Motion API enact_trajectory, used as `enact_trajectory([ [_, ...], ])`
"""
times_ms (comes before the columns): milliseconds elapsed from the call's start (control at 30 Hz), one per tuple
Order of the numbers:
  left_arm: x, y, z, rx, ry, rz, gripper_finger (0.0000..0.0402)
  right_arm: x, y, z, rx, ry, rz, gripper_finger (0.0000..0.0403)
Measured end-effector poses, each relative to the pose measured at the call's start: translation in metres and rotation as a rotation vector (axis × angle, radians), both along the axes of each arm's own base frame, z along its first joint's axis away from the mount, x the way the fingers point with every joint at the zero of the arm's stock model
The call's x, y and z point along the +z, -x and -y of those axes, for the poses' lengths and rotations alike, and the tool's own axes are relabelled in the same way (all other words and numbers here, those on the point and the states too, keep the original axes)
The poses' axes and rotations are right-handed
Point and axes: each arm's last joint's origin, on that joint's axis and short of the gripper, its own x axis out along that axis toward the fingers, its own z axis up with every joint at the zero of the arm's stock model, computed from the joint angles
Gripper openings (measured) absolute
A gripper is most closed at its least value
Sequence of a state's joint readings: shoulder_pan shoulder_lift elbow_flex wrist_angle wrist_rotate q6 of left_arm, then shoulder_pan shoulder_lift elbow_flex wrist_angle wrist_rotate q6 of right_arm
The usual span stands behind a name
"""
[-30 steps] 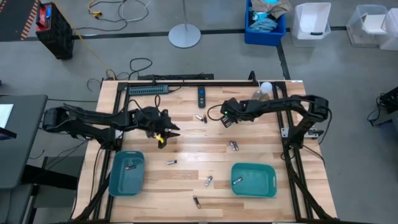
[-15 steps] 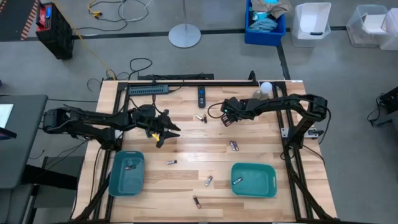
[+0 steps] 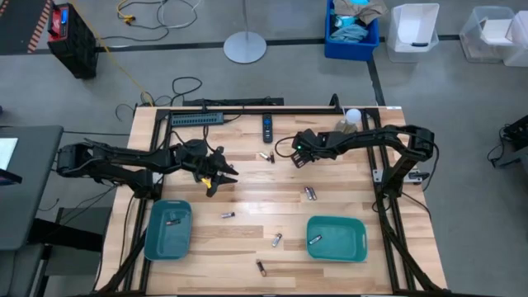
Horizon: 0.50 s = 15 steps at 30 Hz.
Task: Sort batteries
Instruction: Put the black battery into the blue bin
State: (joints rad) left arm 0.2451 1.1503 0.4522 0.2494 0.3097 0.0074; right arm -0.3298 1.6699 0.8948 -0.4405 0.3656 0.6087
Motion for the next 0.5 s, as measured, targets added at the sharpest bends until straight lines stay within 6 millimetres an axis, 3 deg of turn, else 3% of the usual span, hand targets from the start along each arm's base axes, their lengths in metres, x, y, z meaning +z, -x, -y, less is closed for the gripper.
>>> enact_trajectory([
  [233,0.0,0.0,0.0,0.0,0.001,-0.005,0.0126,-0.004,-0.003,-0.002,-0.003,0.004,0.008,0.0215],
  [500,0.0,0.0,0.0,0.001,0.002,-0.006,0.0126,-0.021,-0.008,0.0,-0.016,-0.001,-0.03,0.0214],
])
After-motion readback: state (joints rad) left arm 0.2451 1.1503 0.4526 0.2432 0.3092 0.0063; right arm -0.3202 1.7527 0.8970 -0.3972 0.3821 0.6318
